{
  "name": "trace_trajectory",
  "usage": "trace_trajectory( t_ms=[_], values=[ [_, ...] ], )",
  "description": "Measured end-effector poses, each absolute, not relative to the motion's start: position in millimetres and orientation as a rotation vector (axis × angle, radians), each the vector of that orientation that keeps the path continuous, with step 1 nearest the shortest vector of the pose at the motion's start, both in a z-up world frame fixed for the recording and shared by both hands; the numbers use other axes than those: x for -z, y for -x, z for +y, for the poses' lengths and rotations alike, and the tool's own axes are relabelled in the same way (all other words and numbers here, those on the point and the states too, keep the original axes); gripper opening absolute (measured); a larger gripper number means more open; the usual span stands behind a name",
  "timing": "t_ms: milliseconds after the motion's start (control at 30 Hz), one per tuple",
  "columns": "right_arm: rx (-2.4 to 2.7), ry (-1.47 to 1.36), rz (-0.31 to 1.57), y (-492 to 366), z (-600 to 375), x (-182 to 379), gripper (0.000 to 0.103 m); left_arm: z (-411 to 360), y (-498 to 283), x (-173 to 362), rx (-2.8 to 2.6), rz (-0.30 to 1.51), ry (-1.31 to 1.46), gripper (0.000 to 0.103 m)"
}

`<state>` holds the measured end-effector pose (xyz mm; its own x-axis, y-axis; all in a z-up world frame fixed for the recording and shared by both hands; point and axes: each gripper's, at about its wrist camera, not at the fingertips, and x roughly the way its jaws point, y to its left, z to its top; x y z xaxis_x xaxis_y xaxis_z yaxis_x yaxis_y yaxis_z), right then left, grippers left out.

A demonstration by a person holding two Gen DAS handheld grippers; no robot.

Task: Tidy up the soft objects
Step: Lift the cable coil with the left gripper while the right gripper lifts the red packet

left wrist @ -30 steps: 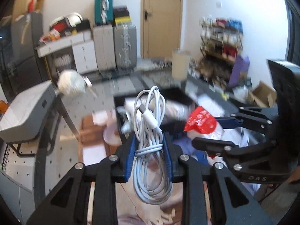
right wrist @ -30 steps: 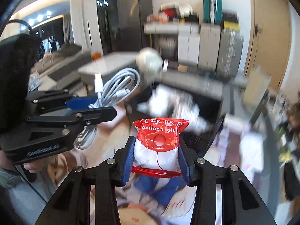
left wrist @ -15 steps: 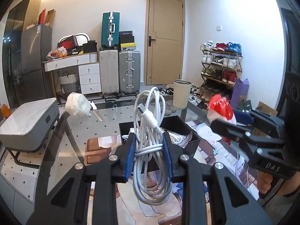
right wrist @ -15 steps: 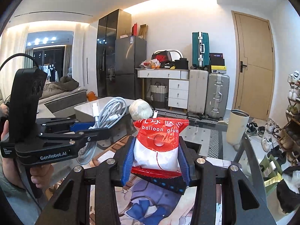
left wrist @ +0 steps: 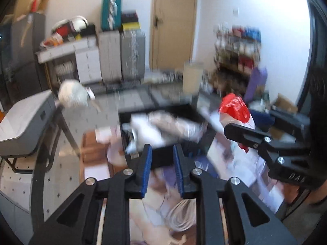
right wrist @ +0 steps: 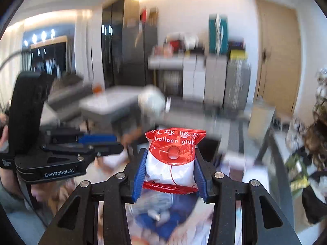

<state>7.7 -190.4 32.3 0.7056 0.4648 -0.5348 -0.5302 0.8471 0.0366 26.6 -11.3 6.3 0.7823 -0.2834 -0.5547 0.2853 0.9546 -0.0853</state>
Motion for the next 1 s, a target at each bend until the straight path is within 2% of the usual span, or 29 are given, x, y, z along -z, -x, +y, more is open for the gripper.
trace_trajectory(
  t_ms=[33,67,333,433,467,533,767,1000],
  values=[
    [-0.561,0.088,0.622,-14,-194,-26,0.043,-14,-33,1,0.315,0.650,-0.027,0.043],
    [-0.563,0.065,0.691,-21,-196,-19,0.043,-15,-35,7,0.317,0.674,-0.036,0.053],
    [-0.537,0.047,0.955,-32,-204,27,0.043,-60,-33,58,0.449,0.925,-0.192,0.053],
    [-0.532,0.097,1.002,-32,-199,43,0.043,-78,-38,83,0.425,0.993,-0.278,0.048],
    [-0.531,0.100,1.013,-34,-198,46,0.043,-81,-39,87,0.418,1.001,-0.294,0.036],
    [-0.533,0.096,1.032,-36,-196,48,0.043,-82,-41,87,0.415,0.993,-0.266,0.023],
    [-0.570,0.084,1.015,-31,-191,47,0.043,-75,-42,84,0.426,1.019,-0.194,0.023],
    [-0.604,0.090,0.722,-10,-190,-5,0.043,-41,-23,31,0.391,0.818,-0.096,0.023]
  ],
)
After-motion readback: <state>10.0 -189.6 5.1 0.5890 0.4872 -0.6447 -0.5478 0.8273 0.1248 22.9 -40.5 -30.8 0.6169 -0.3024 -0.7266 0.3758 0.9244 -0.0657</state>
